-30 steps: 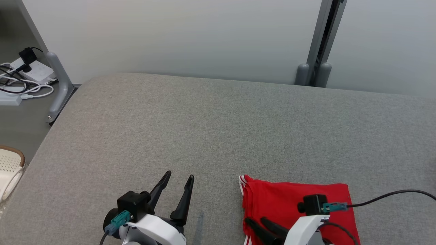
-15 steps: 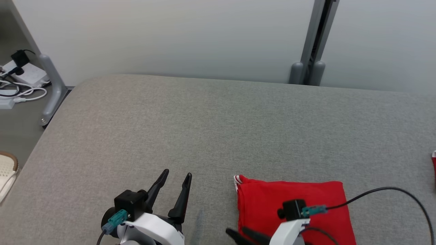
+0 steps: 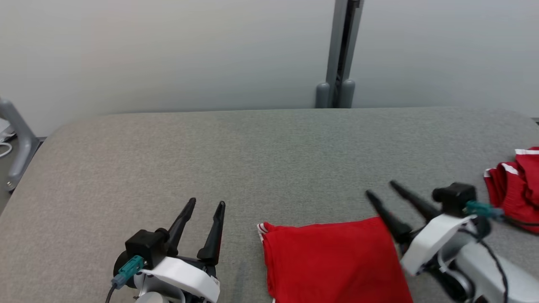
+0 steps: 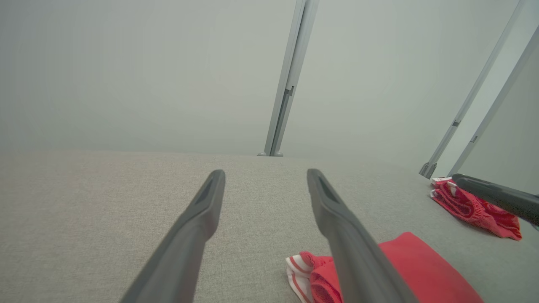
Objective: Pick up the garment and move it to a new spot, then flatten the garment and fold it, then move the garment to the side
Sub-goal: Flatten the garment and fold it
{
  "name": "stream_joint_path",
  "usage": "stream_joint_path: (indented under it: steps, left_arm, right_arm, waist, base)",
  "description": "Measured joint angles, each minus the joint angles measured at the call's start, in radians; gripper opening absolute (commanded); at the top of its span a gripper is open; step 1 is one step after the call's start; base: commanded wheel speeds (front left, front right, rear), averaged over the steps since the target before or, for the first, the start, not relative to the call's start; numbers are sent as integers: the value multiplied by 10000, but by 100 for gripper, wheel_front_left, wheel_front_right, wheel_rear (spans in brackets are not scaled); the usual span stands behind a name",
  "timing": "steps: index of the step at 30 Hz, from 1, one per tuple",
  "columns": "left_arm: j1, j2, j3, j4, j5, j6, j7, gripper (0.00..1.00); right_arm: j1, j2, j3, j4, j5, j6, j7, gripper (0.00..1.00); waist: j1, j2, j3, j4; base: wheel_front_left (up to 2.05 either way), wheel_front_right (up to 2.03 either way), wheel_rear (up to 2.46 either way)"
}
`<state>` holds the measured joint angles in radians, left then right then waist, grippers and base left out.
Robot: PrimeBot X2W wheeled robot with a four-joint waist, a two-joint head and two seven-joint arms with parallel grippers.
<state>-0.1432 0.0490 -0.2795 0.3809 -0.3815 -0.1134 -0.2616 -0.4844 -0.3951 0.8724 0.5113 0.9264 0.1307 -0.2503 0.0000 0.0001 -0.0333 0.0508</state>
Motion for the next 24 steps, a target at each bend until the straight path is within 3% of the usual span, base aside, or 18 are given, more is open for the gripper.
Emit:
stream_joint_path:
  steps: [5,6,10,12,13,14,16,24]
  left_arm:
    - [157,-13,326,-345,44,290,0,100]
    - [356,12,796,-566,286,658,0,100]
    - [581,13,972,-1329,1185,798,0,100]
    - [864,-19,1016,-1592,1011,1007,2,100]
    - [864,-19,1016,-1592,1011,1007,2,100]
    - [1082,4,1101,-1772,957,1246,0,100]
    - [1214,4,1154,-1912,892,1434,0,100]
    - [1496,-6,1011,-2161,984,1615,0,100]
  right_arm:
    - [115,-391,-2136,-228,-2462,0,-100,100]
    - [1186,-96,-4128,-1216,-4337,0,-111,100]
    - [2453,583,-6238,-2445,-6312,0,-113,100]
    - [3185,1129,-6999,-2982,-6924,2,-113,100]
    - [3185,1129,-6999,-2982,-6924,2,-113,100]
    - [3745,1618,-7655,-3402,-7181,2,-113,100]
    - [4079,1965,-8032,-3687,-7379,2,-113,100]
    - [4557,2322,-8353,-3837,-7588,2,-111,100]
  waist:
    - [0,0,-64,-396]
    - [0,0,-77,-583]
    - [0,0,-63,-570]
    - [0,-1,-58,-529]
    - [0,-1,-58,-529]
    - [0,0,-55,-492]
    - [0,0,-47,-459]
    - [0,0,-29,-289]
  base:
    - [0,0,0]
    - [0,0,0]
    - [0,0,0]
    - [0,0,0]
    - [0,0,0]
    - [0,0,0]
    - [0,0,0]
    - [0,0,0]
